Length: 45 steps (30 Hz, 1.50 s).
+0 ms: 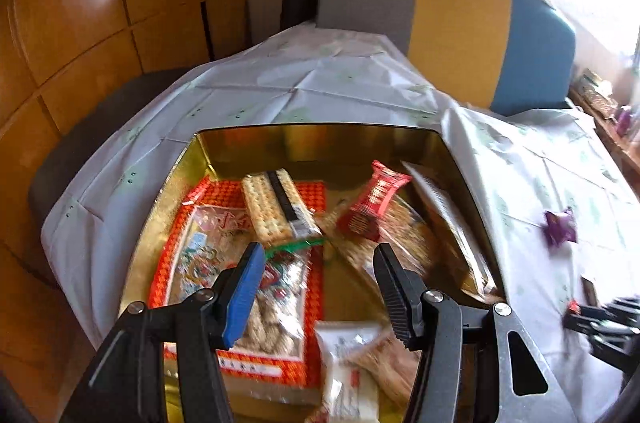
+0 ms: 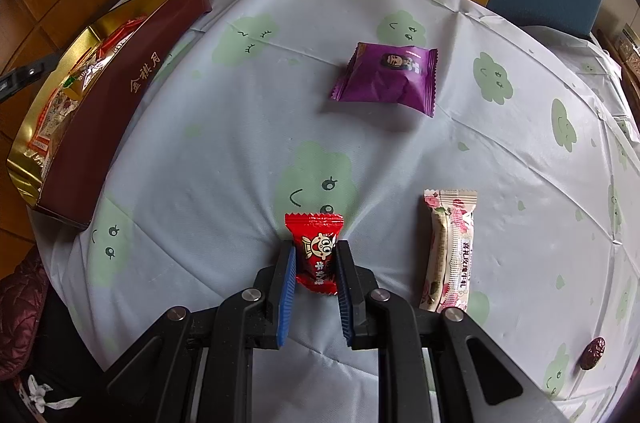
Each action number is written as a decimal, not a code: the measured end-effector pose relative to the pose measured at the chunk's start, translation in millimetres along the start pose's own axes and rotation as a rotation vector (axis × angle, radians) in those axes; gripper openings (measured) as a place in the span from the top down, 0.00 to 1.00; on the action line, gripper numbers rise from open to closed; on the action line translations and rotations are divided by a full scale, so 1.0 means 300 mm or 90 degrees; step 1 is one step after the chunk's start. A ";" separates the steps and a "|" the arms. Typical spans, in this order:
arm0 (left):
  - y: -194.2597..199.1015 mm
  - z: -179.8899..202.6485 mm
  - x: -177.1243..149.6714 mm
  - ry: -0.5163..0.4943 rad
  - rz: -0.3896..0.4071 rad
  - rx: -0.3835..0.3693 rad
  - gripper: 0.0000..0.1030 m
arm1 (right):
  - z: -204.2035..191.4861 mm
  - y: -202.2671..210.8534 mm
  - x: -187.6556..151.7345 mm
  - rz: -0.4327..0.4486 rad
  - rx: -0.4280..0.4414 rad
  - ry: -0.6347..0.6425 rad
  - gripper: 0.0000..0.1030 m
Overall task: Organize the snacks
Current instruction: 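Lower the cracker biscuit into the gold box and open the left tool, then carry the red candy into the gold box and open the right tool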
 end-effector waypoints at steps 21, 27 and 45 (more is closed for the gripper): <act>0.070 0.015 -0.164 -0.003 -0.024 -0.067 0.44 | -0.009 0.002 -0.003 -0.002 -0.033 -0.004 0.82; 0.082 -0.006 -0.176 0.005 -0.018 -0.066 0.44 | -0.011 0.004 0.003 -0.008 -0.048 -0.025 0.83; 0.099 -0.072 -0.181 0.035 -0.009 -0.044 0.44 | -0.325 0.270 0.232 0.136 0.122 0.008 0.83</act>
Point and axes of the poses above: each gripper's, at about its wrist camera, not at the fingertips, and y roughly against the way its jaws point, z to its right, x to its top, the point moved 4 cm from there along -y, roughly the way its jaws point, and after that the axes turned 11 degrees about -x, right-handed, at the moved point
